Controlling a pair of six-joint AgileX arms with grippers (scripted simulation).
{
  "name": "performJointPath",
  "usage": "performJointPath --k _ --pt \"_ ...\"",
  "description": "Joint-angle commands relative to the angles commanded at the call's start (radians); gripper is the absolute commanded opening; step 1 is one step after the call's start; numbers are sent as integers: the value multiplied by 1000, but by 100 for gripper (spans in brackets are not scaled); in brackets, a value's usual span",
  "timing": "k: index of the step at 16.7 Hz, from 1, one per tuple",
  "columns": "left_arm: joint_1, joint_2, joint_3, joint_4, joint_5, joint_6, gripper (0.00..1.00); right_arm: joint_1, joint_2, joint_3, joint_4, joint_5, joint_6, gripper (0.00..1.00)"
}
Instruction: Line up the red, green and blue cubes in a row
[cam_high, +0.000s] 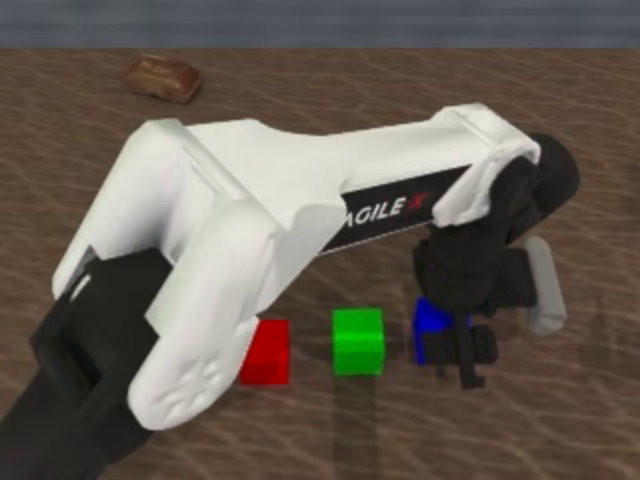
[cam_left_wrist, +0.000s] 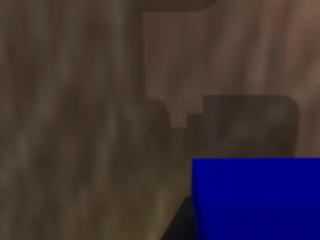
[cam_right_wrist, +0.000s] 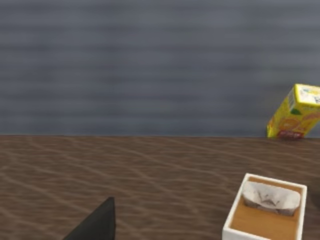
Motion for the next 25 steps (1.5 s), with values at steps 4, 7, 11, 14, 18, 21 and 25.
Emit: performJointPath --k 4,7,11,14,18,21,25 --pt "0 0 0 0 0 0 75 0 0 0 0 0 0 100" --pt "0 0 0 0 0 0 98 0 0 0 0 0 0 100" --pt "0 0 0 0 0 0 100 0 0 0 0 0 0 100" --pt "0 0 0 0 0 0 100 0 0 0 0 0 0 100" --pt "2 -3 17 -17 0 0 100 0 0 0 0 0 0 100" --pt "8 -15 95 -106 1 2 100 0 0 0 0 0 0 100" --pt "20 -34 201 -236 0 1 100 0 0 0 0 0 0 100"
